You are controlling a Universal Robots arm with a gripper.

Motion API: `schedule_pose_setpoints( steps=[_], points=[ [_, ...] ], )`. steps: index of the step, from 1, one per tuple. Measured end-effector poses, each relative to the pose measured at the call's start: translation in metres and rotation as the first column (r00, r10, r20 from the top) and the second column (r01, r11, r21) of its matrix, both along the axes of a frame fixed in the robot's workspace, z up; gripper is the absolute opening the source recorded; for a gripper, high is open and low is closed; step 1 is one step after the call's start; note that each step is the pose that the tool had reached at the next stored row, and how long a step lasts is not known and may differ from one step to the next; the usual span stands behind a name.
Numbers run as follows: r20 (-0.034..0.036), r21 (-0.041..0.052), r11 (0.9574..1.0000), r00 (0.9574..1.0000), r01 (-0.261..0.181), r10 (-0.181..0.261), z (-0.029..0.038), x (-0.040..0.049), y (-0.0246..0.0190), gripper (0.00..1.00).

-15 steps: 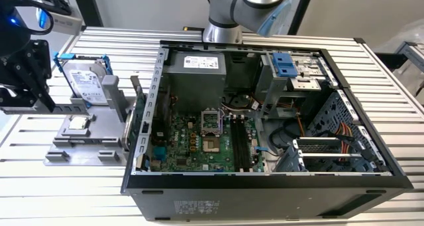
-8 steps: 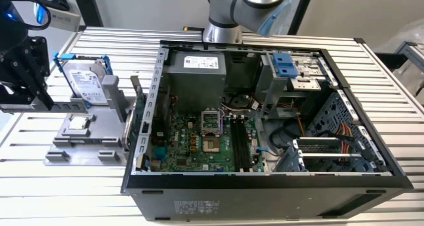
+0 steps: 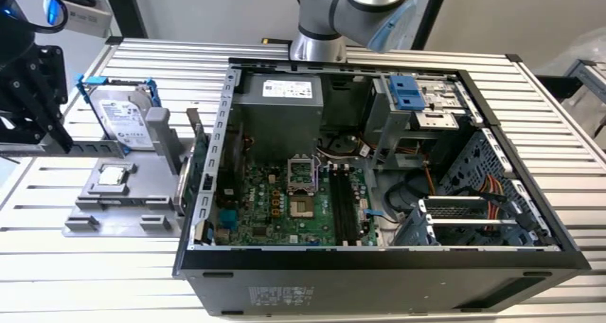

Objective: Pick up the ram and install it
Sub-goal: 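Pick up the ram and move it above insertion slot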

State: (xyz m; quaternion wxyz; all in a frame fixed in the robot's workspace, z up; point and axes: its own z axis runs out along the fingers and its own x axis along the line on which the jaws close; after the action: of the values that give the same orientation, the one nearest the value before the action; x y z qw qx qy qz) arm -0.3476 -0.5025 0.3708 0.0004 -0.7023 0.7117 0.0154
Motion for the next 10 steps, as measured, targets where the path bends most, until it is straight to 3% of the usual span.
schedule_pose_setpoints(
  steps=[10],
  points=[
    [-0.0001,-0.0017,1.0000,1.0000,0.000,0.000,0.0084,0.0000,0.0000,0.00]
  ],
)
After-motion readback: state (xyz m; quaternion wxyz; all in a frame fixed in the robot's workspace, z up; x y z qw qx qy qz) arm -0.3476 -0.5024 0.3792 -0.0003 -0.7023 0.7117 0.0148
